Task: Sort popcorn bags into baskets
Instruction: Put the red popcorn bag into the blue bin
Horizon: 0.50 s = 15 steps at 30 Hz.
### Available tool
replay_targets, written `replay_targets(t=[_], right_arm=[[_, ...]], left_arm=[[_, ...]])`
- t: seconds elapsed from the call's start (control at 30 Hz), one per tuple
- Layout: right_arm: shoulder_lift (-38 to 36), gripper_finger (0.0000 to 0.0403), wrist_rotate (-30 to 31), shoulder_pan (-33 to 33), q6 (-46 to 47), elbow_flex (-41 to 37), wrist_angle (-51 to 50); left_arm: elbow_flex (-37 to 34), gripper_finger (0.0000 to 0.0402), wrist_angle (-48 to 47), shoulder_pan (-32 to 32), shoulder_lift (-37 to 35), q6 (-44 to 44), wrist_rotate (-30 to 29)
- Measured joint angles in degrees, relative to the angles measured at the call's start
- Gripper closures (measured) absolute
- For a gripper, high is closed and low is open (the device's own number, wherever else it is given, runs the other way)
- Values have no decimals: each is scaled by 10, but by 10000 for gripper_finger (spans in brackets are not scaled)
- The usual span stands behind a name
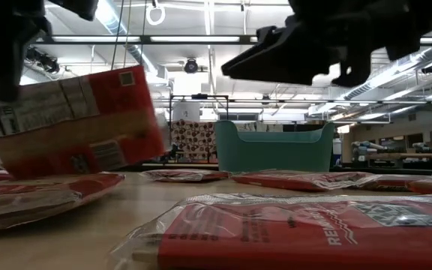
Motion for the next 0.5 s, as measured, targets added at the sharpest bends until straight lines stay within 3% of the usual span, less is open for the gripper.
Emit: replay_targets(t=[0.13, 0.33, 0.5], right_arm=[[40, 239, 0, -1, -8, 0, 72], [89, 194, -10, -1, -10, 28, 100], [124, 192, 4, -5, -17, 53, 98]], left_arm=[[0, 401, 38, 17, 0, 39, -13], [0, 401, 101, 42, 0, 90, -32], [0, 401, 150, 55, 0, 132, -39]])
